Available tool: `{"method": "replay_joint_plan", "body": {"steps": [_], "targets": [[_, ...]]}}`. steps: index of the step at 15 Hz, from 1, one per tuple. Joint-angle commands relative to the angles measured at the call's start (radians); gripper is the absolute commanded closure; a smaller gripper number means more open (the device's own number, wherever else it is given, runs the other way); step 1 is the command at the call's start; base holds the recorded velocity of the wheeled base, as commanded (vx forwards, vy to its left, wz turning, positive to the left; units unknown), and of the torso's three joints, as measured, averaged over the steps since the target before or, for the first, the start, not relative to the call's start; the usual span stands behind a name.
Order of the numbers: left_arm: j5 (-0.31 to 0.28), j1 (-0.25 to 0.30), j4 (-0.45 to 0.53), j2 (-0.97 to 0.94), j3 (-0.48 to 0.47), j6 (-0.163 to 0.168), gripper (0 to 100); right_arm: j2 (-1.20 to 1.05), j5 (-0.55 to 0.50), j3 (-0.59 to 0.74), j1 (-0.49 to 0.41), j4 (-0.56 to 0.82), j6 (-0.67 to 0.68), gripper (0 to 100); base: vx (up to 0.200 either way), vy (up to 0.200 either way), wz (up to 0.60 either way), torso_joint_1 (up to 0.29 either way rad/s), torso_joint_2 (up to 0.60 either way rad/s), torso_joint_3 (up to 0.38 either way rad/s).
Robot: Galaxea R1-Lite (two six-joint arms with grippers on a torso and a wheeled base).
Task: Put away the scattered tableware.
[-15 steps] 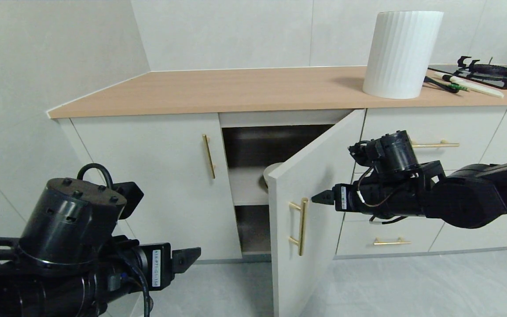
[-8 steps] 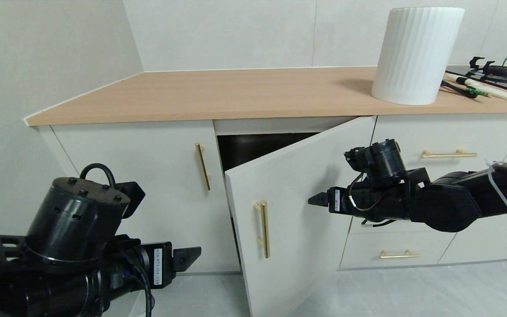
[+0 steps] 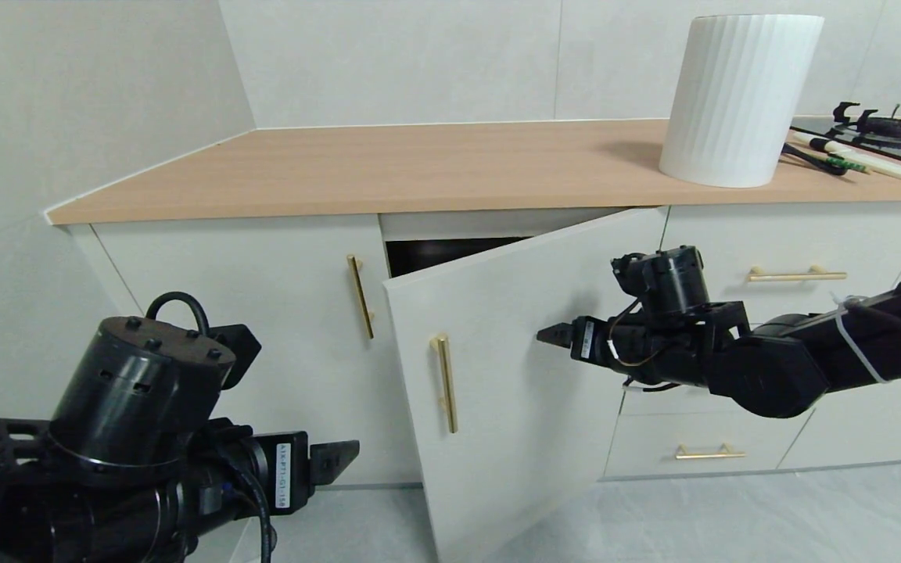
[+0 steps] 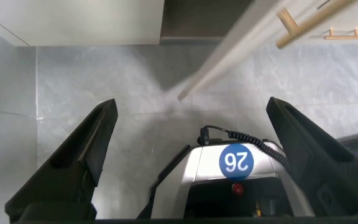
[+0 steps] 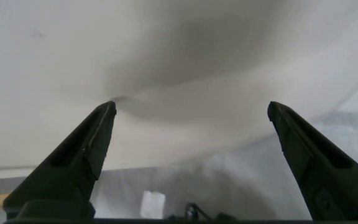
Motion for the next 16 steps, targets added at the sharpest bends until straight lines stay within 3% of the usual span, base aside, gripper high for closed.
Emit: {"method": "replay_joint_plan", "body": {"steps": [1, 4, 5, 11, 16], "targets": [[0.0, 0.0, 0.0, 0.002, 0.0, -0.001, 0, 0.02, -0.012, -0.002, 0.0, -0.025, 0.011, 0, 0.0, 0.0, 0.0, 0.0, 0.0, 0.0], [0.0, 0.0, 0.0, 0.002, -0.002, -0.001, 0, 0.039, -0.039, -0.019, 0.0, -0.049, 0.024, 0, 0.0, 0.0, 0.0, 0.0, 0.0, 0.0], [0.0, 0.0, 0.0, 0.002, -0.002, -0.002, 0, 0.103, -0.148, -0.086, 0.0, -0.079, 0.061, 0, 0.0, 0.0, 0.0, 0.0, 0.0, 0.0], [0.0, 0.0, 0.0, 0.002, -0.002, -0.002, 0, 0.195, -0.279, -0.172, 0.0, -0.15, 0.066, 0, 0.0, 0.0, 0.0, 0.0, 0.0, 0.0], [0.0, 0.0, 0.0, 0.004, -0.002, -0.002, 0, 0.234, -0.337, -0.223, -0.001, -0.151, 0.067, 0, 0.0, 0.0, 0.0, 0.0, 0.0, 0.0]]}}
